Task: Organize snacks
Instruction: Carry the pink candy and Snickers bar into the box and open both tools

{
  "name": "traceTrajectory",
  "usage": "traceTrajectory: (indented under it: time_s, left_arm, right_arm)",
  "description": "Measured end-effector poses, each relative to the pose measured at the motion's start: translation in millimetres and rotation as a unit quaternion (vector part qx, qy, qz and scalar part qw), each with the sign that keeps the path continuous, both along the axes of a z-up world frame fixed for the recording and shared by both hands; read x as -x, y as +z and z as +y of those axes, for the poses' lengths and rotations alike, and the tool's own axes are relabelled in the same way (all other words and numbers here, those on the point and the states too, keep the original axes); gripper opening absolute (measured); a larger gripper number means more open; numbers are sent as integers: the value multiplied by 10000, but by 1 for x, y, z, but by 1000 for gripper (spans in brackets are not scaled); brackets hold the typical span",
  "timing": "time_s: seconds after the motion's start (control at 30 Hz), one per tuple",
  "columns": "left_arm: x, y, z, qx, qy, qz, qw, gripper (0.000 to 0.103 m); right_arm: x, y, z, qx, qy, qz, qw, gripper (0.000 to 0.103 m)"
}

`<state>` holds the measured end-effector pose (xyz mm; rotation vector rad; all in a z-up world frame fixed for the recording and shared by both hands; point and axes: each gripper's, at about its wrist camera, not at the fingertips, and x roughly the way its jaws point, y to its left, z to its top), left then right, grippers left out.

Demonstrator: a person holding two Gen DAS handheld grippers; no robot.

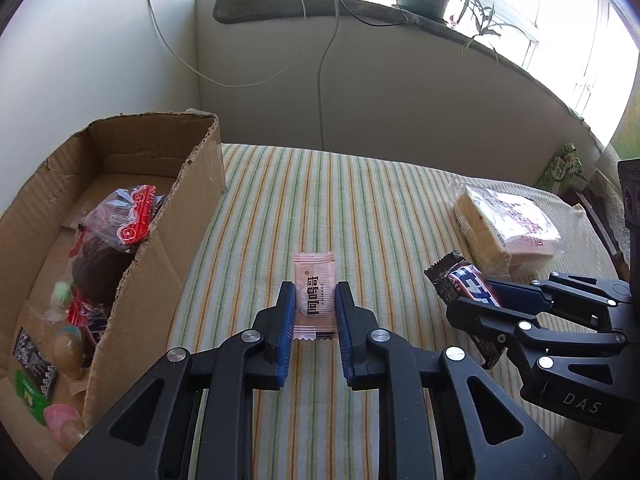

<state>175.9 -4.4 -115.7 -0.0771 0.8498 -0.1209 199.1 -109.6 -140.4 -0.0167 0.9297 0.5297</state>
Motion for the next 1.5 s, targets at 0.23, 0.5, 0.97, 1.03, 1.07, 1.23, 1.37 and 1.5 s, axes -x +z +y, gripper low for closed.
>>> traceTrajectory:
  time_s: [0.23, 0.5, 0.97, 1.03, 1.07, 1.23, 1.37, 1.5]
  left_arm:
    - [22, 24, 17, 53, -33, -306, 9995, 18]
    - [57, 53, 34, 66, 54, -647, 9979, 18]
    - [82, 69, 77, 60, 521, -967, 9939, 18]
    - [85, 69, 86, 60, 602, -979, 9934, 18]
    - [87, 69, 90, 54, 644, -985, 9930, 18]
    - [90, 68, 111, 67, 839, -990, 9915, 18]
    - [90, 67, 127, 71, 979, -984, 9903, 18]
    - [91, 65, 141, 90, 1096, -983, 9891, 18]
  right_arm:
    - [17, 20, -1, 11, 4, -214, 9998, 30]
    - [33, 45, 8, -56, 77, -425, 9991, 30]
    - [28, 79, 69, -166, 488, -767, 9957, 30]
    - [23, 81, 81, -196, 570, -773, 9952, 30]
    - [21, 82, 87, -209, 612, -775, 9949, 30]
    - [11, 81, 117, -267, 835, -738, 9934, 30]
    - [4, 78, 140, -239, 984, -741, 9921, 30]
    - [-3, 74, 160, -228, 1090, -711, 9912, 30]
